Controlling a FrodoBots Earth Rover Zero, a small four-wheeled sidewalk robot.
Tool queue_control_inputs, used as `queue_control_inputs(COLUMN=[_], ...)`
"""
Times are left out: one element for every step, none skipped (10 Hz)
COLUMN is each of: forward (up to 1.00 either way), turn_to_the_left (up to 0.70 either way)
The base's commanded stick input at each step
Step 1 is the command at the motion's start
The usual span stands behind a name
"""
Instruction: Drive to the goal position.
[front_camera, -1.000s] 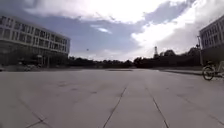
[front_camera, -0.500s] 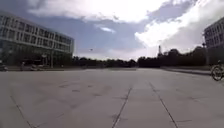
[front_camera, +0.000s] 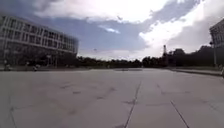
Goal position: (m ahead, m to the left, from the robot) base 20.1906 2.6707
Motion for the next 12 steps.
queue_control_inputs(forward=[0.5,0.5,0.5,0.5,0.5,0.5,0.5,0.5,0.5,0.5,0.5,0.5], turn_to_the_left=[0.18,0.19,0.18,0.18,0.18,0.18,0.19,0.19,0.19,0.19,0.16,0.16])
